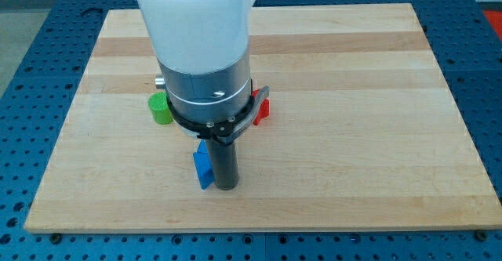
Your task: Slide green star slightly left
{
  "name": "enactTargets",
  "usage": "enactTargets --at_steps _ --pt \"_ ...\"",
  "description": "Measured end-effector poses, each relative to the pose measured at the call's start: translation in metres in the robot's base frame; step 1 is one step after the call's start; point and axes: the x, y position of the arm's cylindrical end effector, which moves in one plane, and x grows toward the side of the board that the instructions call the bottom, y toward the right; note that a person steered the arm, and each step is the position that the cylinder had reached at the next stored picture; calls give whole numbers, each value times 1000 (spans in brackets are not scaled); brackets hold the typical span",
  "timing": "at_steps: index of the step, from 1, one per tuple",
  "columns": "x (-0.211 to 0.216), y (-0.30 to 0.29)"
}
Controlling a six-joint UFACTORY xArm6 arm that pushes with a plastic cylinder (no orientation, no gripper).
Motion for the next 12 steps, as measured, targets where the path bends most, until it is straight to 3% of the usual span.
enactTargets --at_steps 2,3,6,8,10,12 --pt "51 20" --pt "47 -22" --pt "39 -12" --pt "-1 25" --pt "-74 26" --pt "-86 -25"
